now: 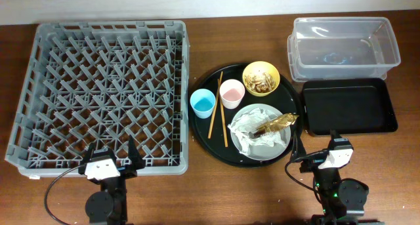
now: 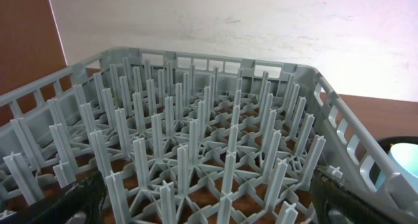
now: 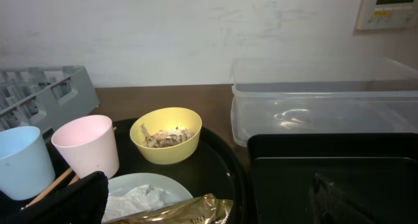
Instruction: Sort waste into correct bins and load items into the dishwasher rack
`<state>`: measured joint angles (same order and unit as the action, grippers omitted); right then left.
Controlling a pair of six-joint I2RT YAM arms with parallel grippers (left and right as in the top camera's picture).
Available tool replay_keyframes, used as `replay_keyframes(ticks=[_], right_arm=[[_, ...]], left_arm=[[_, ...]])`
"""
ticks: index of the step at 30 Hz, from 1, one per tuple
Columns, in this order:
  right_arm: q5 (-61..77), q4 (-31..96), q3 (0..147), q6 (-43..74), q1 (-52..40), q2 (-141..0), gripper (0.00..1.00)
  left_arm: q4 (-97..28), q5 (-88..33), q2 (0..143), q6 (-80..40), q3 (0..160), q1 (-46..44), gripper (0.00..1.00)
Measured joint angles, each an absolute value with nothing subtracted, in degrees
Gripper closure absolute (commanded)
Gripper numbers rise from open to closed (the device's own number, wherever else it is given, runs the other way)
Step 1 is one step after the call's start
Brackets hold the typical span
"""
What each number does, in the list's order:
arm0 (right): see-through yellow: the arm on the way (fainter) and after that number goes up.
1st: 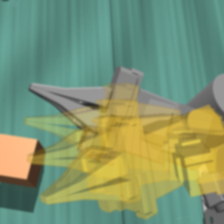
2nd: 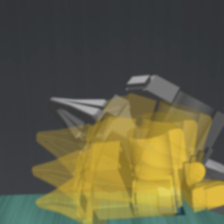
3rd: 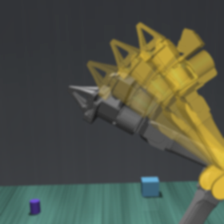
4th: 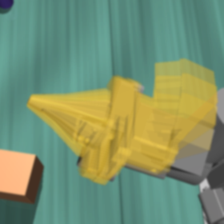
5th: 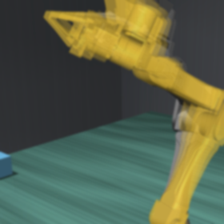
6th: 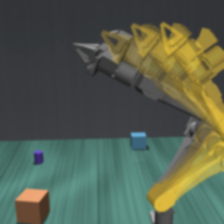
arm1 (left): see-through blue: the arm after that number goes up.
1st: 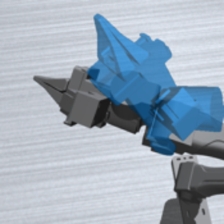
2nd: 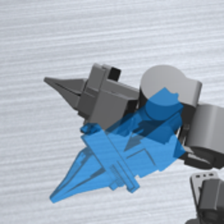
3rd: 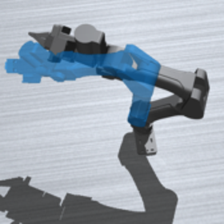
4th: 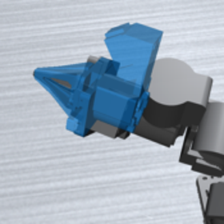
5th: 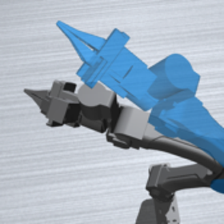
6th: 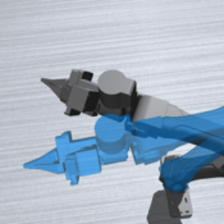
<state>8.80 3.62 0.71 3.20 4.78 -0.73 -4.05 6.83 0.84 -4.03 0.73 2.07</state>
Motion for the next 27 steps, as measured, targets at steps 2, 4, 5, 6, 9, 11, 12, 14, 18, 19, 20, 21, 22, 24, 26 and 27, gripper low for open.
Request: replay_keyframes(ticks=[2,4,5,6,9,11,12,14,18,19,20,21,22,24,26,27], right_arm=[[8.8,3.6,0.7,3.2,4.8,-0.7,0.02],[8.8,3.6,0.7,3.2,4.8,-0.7,0.02],[8.8,3.6,0.7,3.2,4.8,-0.7,0.02],[8.8,3.6,0.7,3.2,4.8,-0.7,0.02],[8.8,3.6,0.7,3.2,4.8,-0.7,0.02],[8.8,3.6,0.7,3.2,4.8,-0.7,0.01],[8.8,3.6,0.7,3.2,4.8,-0.7,0.02],[8.8,3.6,0.7,3.2,4.8,-0.7,0.02],[8.8,3.6,0.7,3.2,4.8,-0.7,0.02],[8.8,3.6,0.7,3.2,4.8,-0.7,0.02],[8.8,3.6,0.7,3.2,4.8,-0.7,0.02],[8.8,3.6,0.7,3.2,4.8,-0.7,0.02],[8.8,3.6,0.7,3.2,4.8,-0.7,0.01],[8.8,3.6,0.7,3.2,4.8,-0.7,0.01],[8.8,3.6,0.7,3.2,4.8,-0.7,0.01],[8.8,3.4,0.7,3.2,4.8,-0.7,0.02]], left_arm=[[-4.1,6.8,0.8,-4.0,0.7,2.1,0.01],[-4.1,6.8,0.8,-4.0,0.7,2.1,0.01],[-4.1,6.8,0.8,-4.0,0.7,2.1,0.01],[-4.1,6.8,0.8,-4.0,0.7,2.1,0.01],[-4.1,6.9,0.8,-4.0,0.7,2.1,0.01],[-4.1,6.8,0.8,-4.0,0.7,2.1,0.01],[-4.1,6.8,0.8,-4.0,0.7,2.1,0.01],[-4.1,6.8,0.8,-4.0,0.7,2.1,0.01],[-4.1,6.8,0.8,-4.0,0.7,2.1,0.01],[-4.1,6.8,0.8,-4.0,0.7,2.1,0.01],[-4.1,6.8,0.8,-4.0,0.7,2.1,0.01],[-4.1,6.8,0.8,-4.0,0.7,2.1,0.01],[-4.1,6.8,0.8,-4.0,0.7,2.1,0.01],[-4.1,6.8,0.8,-4.0,0.7,2.1,0.01],[-3.4,6.8,0.8,-4.0,0.7,2.1,0.01],[-2.5,6.8,0.8,-4.0,0.7,2.1,0.01]])
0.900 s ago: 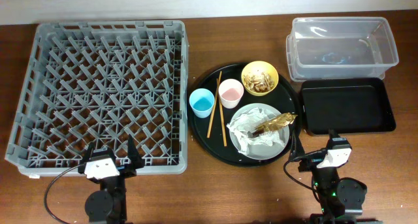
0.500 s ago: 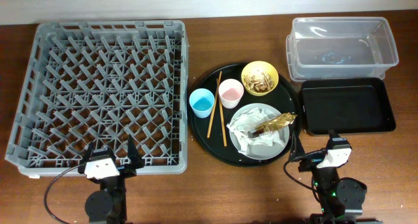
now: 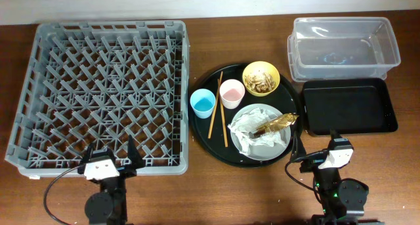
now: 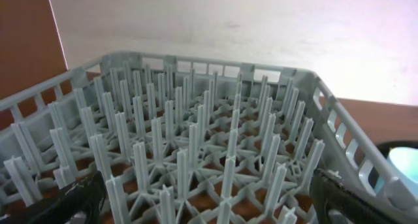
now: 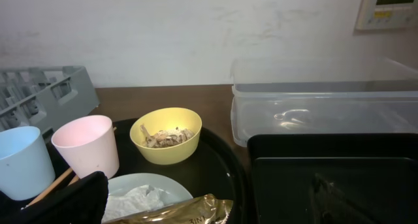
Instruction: Sort waste into correct bins and load items into the dishwasher rack
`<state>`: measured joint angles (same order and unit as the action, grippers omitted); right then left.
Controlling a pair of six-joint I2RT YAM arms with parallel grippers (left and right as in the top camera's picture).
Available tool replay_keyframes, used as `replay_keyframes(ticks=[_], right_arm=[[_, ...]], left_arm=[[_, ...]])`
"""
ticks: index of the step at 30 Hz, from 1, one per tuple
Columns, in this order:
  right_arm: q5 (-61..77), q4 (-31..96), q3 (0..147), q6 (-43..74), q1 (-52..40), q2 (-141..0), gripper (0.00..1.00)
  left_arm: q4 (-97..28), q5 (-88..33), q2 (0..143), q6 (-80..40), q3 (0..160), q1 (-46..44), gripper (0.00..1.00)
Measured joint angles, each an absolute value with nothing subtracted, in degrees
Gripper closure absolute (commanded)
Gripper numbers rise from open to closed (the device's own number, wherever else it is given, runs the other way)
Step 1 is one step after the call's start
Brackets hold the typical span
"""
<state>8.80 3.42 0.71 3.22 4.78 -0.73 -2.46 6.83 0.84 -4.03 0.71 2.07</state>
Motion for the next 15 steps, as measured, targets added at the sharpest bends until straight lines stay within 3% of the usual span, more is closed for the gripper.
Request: replay_keyframes(ticks=[6,8,15], right_arm=[[8.8,-14.3,0.6,3.2,4.8,-0.7,0.01],[8.8,-14.8,0.9,3.2,4.8,-0.7,0.02],[9.5,-14.8,8.7,1.4,4.8,-0.7,0.01]], left_arm=[[16.5,6.8,0.8,-3.8,0.6,2.1,0.01],[23.0,6.8,0.6,-3.9,0.6,2.1,0.01],[23.4,6.9,1.3,-3.8,4.2,2.1,0.01]])
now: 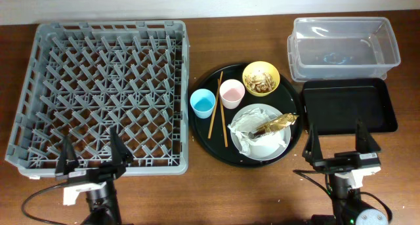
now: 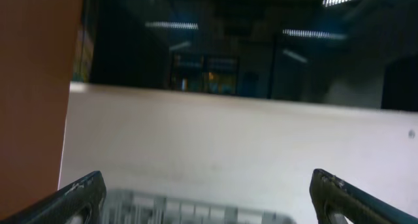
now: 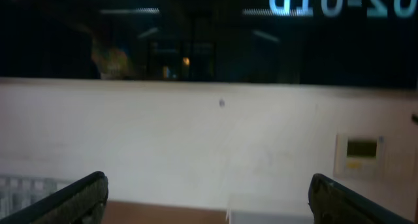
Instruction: Sort waste into correct bins and load items into the dishwasher rack
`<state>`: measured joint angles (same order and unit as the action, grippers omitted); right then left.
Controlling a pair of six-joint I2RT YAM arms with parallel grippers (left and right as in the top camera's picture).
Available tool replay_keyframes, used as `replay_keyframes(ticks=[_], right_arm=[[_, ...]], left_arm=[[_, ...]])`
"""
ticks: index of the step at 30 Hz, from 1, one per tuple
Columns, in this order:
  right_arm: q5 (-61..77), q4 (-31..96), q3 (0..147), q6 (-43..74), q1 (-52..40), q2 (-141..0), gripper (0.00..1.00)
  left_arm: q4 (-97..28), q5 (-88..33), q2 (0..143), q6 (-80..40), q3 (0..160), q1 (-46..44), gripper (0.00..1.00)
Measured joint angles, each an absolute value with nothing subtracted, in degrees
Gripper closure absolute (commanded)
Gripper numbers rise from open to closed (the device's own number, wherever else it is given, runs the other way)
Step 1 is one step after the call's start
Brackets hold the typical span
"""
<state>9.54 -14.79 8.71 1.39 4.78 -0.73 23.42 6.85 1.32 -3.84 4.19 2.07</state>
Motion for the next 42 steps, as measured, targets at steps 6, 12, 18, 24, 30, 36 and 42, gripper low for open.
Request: replay_keyframes(ticks=[6,12,18,24,30,36,42], right_arm=[[13.2,0.3,25.7,-1.5,4.8,-9.5,0.01],[21.9,26.9,53.2,-1.7,4.8,-37.6,0.02],[23.9,58.7,79.5,-5.2,2.9,-60.7,0.01],[26.7,65.7,82.8,-6.3,-2.7,-75.9,0.0],[22.1,70.5,83.3,9.6,-10.8,-94.8,0.18],[1.9,68.9,83.1,45.1,-21.7,-107.7,0.23],[-2.2,59.4,74.4,47.3,-21.7,-108.2,0.45]], left_arm=[[4.6,6.9,18.1,-3.8,31.5,2.1,0.01],[-20.3,5.8,44.2,-3.8,56.9,2.1,0.01],[-50.0,-1.8,69.3,-3.8,86.0,2.0,0.01],[-60.4,-4.3,81.3,-3.8,96.7,-1.2,0.01],[-60.2,-4.3,86.5,-3.8,96.7,-1.2,0.01],[-60.2,-4.3,90.6,-3.8,96.7,-1.2,0.01],[-60.2,-4.3,90.6,-3.8,96.7,-1.2,0.01]])
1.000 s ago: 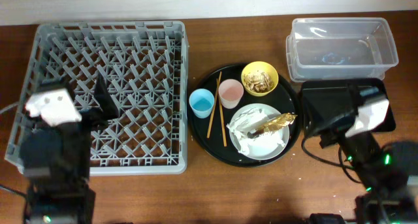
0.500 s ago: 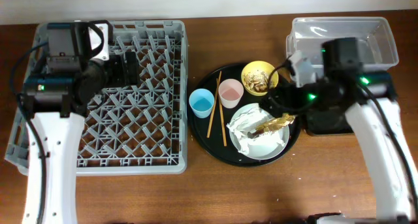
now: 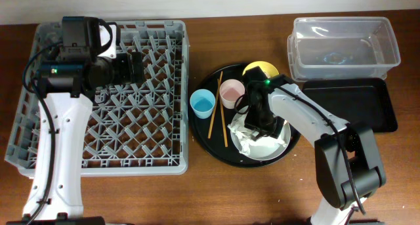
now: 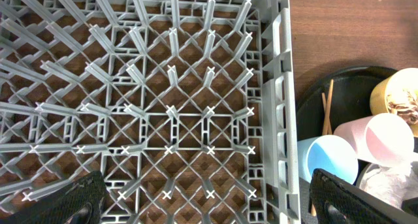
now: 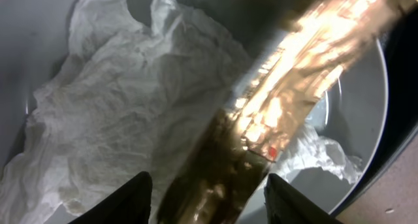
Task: Sort waste into correct bins and load items into the dishwasher rack
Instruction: 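Grasp the tissue and gold foil on the white plate with right gripper, then carry the tissue and foil to the clear bin and release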
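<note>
The gold foil wrapper [image 5: 274, 119] lies on crumpled white tissue [image 5: 111, 119] on the white plate [image 3: 275, 146]. My right gripper [image 5: 209, 204] is low over it, open, a finger on either side of the wrapper. In the overhead view that gripper [image 3: 258, 125] hides the wrapper. My left gripper [image 4: 209, 204] hangs open and empty over the right part of the grey dishwasher rack [image 3: 184, 87]. A blue cup [image 3: 202, 104], a pink cup [image 3: 231, 92], chopsticks [image 3: 215, 110] and a yellow bowl of scraps [image 3: 259, 69] share the round black tray [image 3: 210, 143].
A clear plastic bin [image 3: 344, 44] stands at the back right, with a shallow black tray [image 3: 367, 107] in front of it. The left wrist view shows the blue cup [image 4: 330, 162] and pink cup [image 4: 385, 139] just past the rack's right wall [image 4: 281, 119].
Both arms were at the table's front edge, grippers open and facing the wall. Now the left gripper is over the rack and the right one is down astride the gold wrapper.
Both arms stood folded at the front edge, open, the left looking into the rack and the right at the tray; 1.9 s ago the same. Then both wrists faced the wall. Now each is out over the table, the right one at the wrapper.
</note>
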`<state>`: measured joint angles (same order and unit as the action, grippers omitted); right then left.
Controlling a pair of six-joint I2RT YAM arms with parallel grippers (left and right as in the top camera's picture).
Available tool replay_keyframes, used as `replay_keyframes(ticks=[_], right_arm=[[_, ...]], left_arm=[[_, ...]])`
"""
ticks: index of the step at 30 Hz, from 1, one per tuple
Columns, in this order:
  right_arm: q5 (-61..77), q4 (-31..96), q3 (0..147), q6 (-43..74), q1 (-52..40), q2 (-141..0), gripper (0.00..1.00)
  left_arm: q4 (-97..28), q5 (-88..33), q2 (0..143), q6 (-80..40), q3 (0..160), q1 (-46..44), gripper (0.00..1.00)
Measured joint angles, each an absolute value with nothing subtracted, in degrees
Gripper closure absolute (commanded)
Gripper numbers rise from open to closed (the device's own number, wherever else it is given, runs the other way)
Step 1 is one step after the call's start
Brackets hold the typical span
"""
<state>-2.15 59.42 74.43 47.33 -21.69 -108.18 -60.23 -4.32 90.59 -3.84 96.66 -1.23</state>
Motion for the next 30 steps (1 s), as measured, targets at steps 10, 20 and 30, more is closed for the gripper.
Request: replay_keyframes(ticks=[10,20,30], right_arm=[[-3.6,71.2,78.3,33.6,-21.2,-106.4,0.96],[-6.1,51.2,109.7,28.4,7.4,-111.4,0.89],[4.6,62.3,115.2,18.4,8.3,-112.3,0.15]], left_arm=[[-60.4,-4.3,90.6,-3.8,96.7,-1.2,0.0],[-60.3,-4.3,90.7,-3.8,96.7,-1.2,0.01],[-60.3,-4.3,90.7,-3.8,96.7,-1.2,0.01]])
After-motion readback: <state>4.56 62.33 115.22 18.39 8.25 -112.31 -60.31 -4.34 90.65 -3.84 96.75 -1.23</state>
